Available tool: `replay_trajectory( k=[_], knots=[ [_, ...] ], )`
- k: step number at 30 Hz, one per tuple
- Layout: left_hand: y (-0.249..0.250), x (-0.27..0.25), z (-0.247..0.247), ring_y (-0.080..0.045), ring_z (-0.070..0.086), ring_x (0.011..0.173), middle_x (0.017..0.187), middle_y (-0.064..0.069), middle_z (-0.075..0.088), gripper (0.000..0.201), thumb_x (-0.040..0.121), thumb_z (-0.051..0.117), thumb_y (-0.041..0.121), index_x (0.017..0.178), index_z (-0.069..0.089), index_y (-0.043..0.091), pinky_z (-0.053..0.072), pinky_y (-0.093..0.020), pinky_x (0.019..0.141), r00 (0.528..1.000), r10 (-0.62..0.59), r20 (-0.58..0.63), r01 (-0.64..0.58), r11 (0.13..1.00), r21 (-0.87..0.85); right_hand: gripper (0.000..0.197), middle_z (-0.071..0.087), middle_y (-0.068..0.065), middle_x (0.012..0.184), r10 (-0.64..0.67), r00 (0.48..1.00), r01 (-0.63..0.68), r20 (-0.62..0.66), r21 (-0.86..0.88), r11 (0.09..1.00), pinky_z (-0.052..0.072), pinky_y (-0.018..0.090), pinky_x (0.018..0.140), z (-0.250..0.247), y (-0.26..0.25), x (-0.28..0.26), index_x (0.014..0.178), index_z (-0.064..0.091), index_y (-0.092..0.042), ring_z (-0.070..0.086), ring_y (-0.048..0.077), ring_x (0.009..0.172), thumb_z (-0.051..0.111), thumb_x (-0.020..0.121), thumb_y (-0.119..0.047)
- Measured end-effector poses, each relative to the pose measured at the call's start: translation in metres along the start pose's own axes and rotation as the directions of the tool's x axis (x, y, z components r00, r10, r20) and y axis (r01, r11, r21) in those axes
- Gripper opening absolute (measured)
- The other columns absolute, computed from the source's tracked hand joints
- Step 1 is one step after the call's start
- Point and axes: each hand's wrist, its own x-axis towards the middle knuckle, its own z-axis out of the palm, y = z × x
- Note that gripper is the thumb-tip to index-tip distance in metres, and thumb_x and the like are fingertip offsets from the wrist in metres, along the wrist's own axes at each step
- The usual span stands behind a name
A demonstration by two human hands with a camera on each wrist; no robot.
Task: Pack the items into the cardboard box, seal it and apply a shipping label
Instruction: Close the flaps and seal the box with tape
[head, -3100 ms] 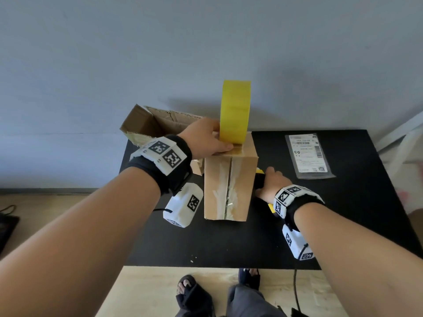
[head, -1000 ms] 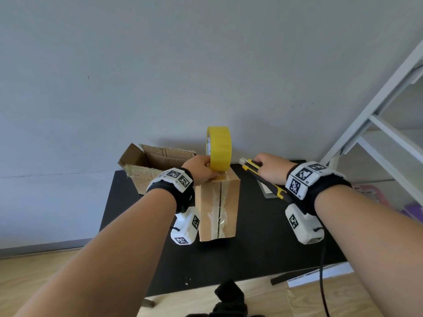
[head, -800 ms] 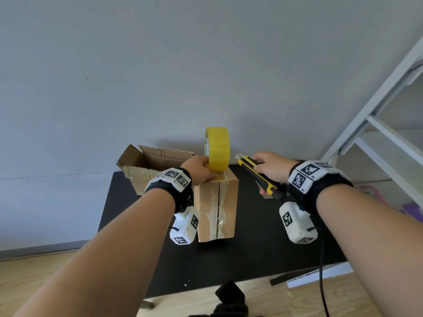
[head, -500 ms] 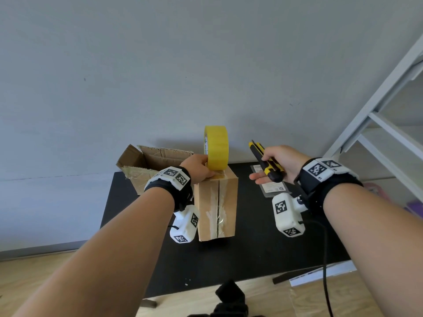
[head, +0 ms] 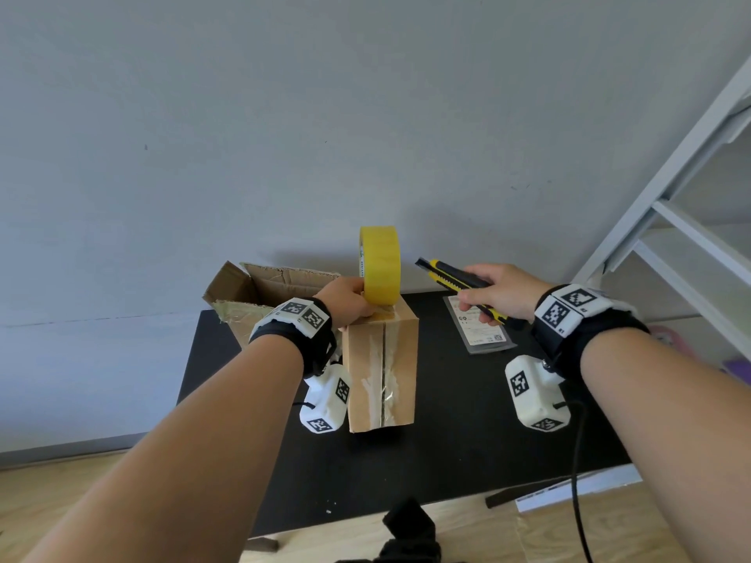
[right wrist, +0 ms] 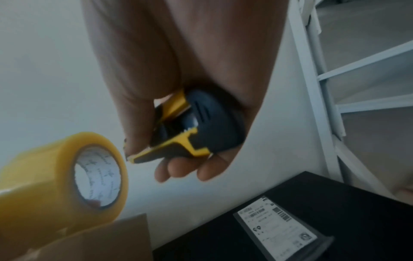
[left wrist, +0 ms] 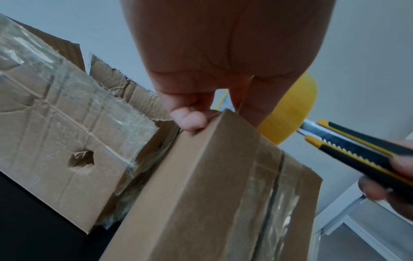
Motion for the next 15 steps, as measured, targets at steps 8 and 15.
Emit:
replay_trajectory(
  k=[8, 15],
  knots=[
    [0.009, -0.005, -0.003, -0.020, 0.050, 0.053, 0.071, -0.005, 0.048, 0.025, 0.089, 0.044, -0.003, 0.103, 0.055, 0.015, 0.040, -0.020, 0.041, 0.996, -0.087, 0.017, 0.086, 0.996, 0.031, 0.027, 0.065, -0.004, 0.067, 0.065, 0.975, -0.010, 0.213, -0.250, 0.968, 0.038, 0.021, 0.048, 0.001, -0.003, -0.012, 0.103, 0.072, -0.033, 0.049, 0.009, 0.054, 0.072, 0.079, -0.045],
    [0.011, -0.004, -0.001, -0.040, 0.062, 0.080, 0.079, -0.008, 0.048, 0.030, 0.086, 0.043, -0.011, 0.075, 0.049, 0.016, 0.045, -0.024, 0.041, 0.991, -0.132, 0.031, 0.131, 0.991, 0.031, 0.036, 0.071, -0.011, 0.088, -0.132, 0.976, 0.194, 0.172, -0.421, 0.886, 0.046, 0.024, 0.078, 0.027, -0.025, -0.002, 0.110, 0.071, -0.036, 0.062, 0.008, 0.085, 0.074, 0.076, -0.045]
  ],
)
